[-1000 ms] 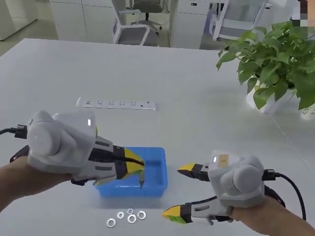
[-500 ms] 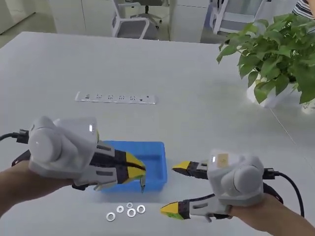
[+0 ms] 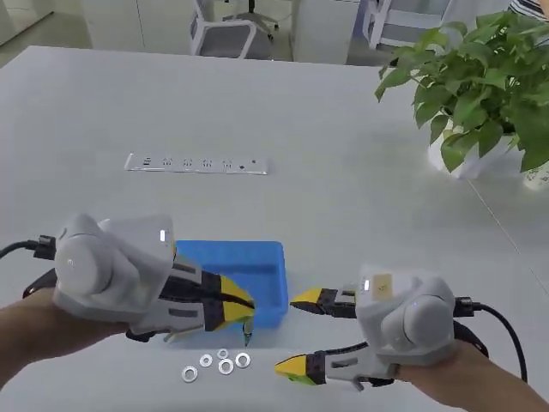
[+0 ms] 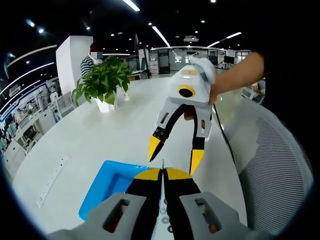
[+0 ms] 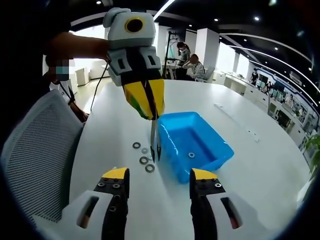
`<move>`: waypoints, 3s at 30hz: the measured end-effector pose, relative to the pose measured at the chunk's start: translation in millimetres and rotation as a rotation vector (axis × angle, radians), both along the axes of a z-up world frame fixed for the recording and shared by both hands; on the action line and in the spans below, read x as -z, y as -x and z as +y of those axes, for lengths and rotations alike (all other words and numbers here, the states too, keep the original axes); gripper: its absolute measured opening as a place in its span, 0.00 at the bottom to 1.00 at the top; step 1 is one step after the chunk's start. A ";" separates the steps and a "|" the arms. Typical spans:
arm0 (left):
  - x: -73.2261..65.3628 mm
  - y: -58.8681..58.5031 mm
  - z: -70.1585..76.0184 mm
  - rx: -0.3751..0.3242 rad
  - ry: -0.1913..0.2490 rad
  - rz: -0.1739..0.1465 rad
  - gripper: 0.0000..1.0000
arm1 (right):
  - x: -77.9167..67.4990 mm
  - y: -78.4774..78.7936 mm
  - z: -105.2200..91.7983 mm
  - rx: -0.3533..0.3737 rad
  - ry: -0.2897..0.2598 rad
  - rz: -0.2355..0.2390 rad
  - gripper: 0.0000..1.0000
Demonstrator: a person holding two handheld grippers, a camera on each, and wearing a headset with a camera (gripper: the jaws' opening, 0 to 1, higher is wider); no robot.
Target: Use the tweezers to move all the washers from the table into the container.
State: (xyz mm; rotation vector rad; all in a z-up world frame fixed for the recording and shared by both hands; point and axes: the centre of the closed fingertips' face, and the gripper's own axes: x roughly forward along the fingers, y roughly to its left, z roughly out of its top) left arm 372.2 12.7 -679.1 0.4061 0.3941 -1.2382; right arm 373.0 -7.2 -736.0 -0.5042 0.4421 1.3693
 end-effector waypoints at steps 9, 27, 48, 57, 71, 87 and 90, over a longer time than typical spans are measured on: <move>14.1 4.7 -1.6 0.015 -0.013 0.027 0.05 | 5.4 4.0 1.5 -0.011 0.005 0.015 0.47; 21.9 8.8 -2.9 0.016 -0.014 0.053 0.05 | 12.2 11.0 3.4 -0.034 0.024 0.026 0.45; 21.8 10.2 -0.2 0.004 -0.005 0.068 0.05 | 14.5 15.3 15.9 -0.074 0.021 0.033 0.38; 20.5 10.6 -0.1 0.007 -0.006 0.066 0.05 | 15.0 14.0 27.9 -0.107 0.024 0.026 0.36; 24.0 14.8 0.7 0.024 -0.014 0.074 0.05 | 25.7 17.9 42.9 -0.178 0.055 0.018 0.26; 24.8 16.8 1.6 0.033 -0.017 0.079 0.05 | 35.7 21.3 47.3 -0.250 0.131 -0.027 0.10; 24.7 16.3 1.7 0.033 -0.018 0.077 0.05 | 36.8 20.8 47.4 -0.248 0.143 -0.034 0.10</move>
